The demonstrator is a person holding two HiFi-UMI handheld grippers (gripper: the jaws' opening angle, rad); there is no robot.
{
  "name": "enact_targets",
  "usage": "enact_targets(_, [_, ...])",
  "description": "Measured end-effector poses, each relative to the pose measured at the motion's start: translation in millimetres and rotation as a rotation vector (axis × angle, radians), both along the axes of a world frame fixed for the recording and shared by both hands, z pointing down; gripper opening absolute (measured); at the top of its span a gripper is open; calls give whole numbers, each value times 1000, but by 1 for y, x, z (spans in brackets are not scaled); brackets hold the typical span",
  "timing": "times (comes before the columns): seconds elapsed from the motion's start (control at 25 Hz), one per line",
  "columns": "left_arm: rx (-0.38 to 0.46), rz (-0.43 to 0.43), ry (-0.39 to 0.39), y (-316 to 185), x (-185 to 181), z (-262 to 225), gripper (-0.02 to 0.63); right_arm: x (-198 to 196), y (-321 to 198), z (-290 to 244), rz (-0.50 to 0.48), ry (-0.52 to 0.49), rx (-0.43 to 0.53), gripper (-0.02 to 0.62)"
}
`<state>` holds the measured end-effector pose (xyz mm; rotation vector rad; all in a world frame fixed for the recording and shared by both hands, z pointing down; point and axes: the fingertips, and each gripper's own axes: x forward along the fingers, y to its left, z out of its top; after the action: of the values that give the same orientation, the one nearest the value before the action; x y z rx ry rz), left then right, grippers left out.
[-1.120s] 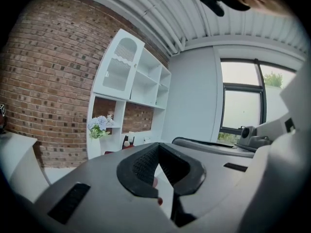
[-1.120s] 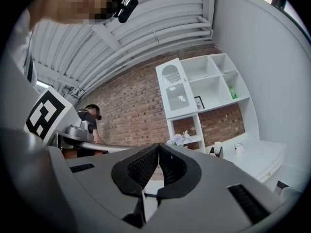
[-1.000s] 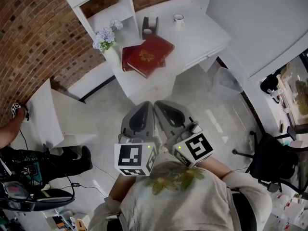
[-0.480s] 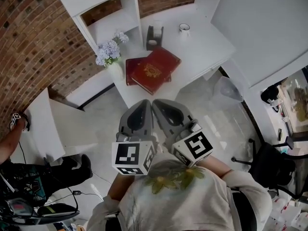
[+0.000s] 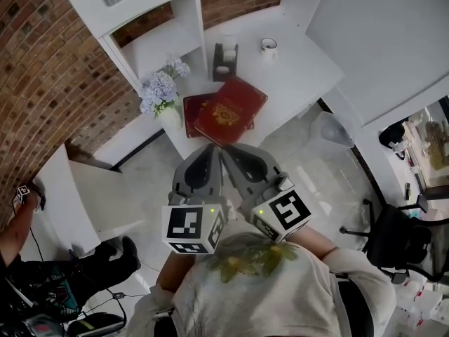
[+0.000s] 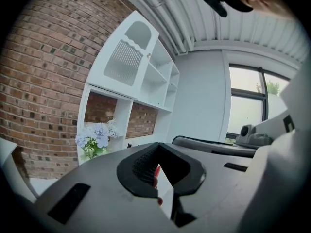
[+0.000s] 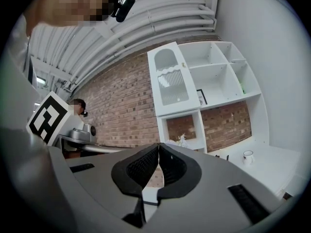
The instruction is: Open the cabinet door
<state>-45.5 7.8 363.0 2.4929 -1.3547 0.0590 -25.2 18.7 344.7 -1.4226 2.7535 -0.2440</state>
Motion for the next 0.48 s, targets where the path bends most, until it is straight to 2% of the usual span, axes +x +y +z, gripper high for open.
enact_targets(0.16, [17, 16, -11, -9, -5, -2, 11, -4, -8, 1, 14, -1, 20, 25])
enact_targets(0.48, [0, 27, 8, -19, -11, 4, 11, -10, -18, 6, 2, 8, 18, 25])
